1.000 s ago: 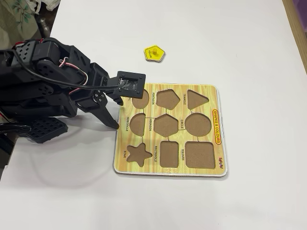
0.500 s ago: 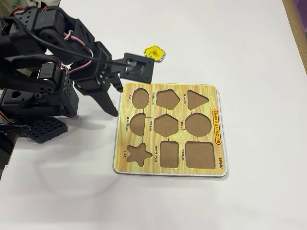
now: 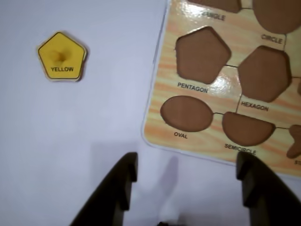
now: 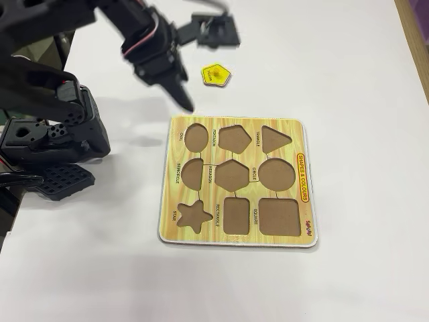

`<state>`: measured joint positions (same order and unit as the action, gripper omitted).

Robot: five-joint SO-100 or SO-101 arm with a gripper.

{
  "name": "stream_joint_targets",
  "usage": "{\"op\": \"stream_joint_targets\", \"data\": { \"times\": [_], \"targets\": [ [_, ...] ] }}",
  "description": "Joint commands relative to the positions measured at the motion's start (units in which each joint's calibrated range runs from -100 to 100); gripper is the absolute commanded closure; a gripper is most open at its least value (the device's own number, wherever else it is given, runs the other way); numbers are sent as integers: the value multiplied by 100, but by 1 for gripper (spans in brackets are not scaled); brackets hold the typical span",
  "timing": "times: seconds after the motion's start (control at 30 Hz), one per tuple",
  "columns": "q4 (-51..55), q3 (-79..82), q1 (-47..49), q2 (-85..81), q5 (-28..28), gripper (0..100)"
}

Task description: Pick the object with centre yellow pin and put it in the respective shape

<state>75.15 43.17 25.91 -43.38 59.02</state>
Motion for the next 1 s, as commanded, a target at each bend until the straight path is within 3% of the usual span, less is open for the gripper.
{"op": "stream_joint_targets", "data": {
  "times": [0.0, 0.37, 0.97],
  "targets": [
    [30, -791, 622, 456, -24, 76],
    [30, -2185, 1950, 2046, -8, 76],
    [-56, -4335, 2057, 4389, 39, 76]
  ]
}}
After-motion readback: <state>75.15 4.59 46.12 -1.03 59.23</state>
